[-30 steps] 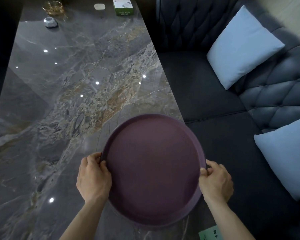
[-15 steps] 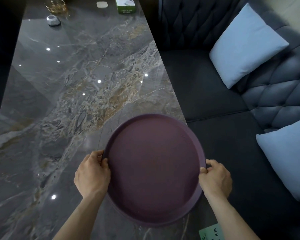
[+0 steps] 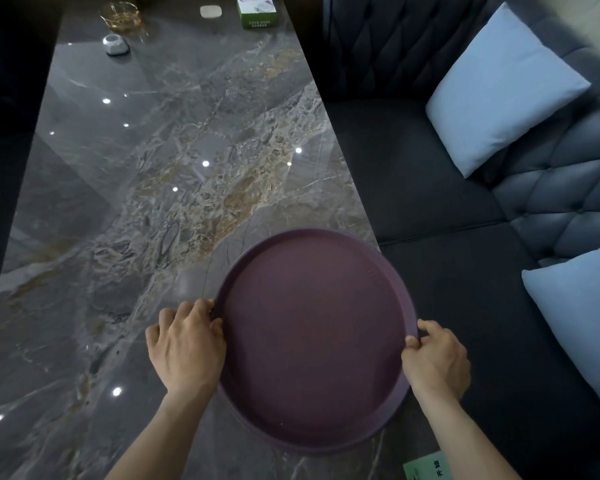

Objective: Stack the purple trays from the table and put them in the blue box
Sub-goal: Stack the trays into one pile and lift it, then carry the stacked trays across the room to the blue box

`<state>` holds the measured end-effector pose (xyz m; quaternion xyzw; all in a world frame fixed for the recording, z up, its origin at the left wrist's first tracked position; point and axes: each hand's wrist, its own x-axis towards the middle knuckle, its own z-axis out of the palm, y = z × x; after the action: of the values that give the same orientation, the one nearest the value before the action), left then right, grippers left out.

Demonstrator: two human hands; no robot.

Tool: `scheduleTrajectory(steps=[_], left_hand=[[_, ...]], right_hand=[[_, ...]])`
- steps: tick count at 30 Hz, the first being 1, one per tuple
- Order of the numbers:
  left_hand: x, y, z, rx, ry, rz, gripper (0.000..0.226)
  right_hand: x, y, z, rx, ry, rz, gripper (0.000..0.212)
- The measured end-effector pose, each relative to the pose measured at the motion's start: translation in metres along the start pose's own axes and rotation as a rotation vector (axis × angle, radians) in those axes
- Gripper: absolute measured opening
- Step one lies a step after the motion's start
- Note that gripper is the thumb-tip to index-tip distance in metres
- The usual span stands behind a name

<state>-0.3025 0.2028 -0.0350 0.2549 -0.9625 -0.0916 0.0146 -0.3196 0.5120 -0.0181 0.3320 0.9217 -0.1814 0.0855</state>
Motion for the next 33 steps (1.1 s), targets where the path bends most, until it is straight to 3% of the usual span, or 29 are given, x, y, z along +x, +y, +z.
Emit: scheduleTrajectory(steps=[3, 7, 12, 16, 21, 28, 33], left_hand=[[0.000, -0.003, 0.002, -0.040, -0.032, -0.006, 0.030], [-0.006, -0.001, 0.014, -0.282, -0.169, -0.113, 0.021], [0.004, -0.004, 0.026, -0.532, -0.292, -0.293, 0.039], [0.008, -0.002, 0.021, -0.650, -0.353, -0.424, 0.044], [0.003, -0.007, 0.006, -0.963, -0.441, -0.513, 0.051], [0.014, -0.008, -0.068, -1.067, -0.242, -0.359, 0.052], [0.022, -0.012, -0.152, -1.143, -0.101, -0.208, 0.066]], right_hand=[[0.001, 0.002, 0.002, 0.010, 0.005, -0.005, 0.035], [0.005, 0.008, 0.008, 0.071, -0.033, 0.005, 0.031], [0.010, 0.009, 0.015, 0.298, -0.114, 0.094, 0.052], [0.006, 0.008, 0.018, 0.293, -0.137, 0.080, 0.047], [0.004, 0.005, 0.009, 0.501, -0.208, 0.089, 0.051], [0.002, -0.042, -0.050, 0.658, -0.267, -0.123, 0.030], [-0.015, -0.094, -0.112, 0.681, -0.253, -0.340, 0.061]])
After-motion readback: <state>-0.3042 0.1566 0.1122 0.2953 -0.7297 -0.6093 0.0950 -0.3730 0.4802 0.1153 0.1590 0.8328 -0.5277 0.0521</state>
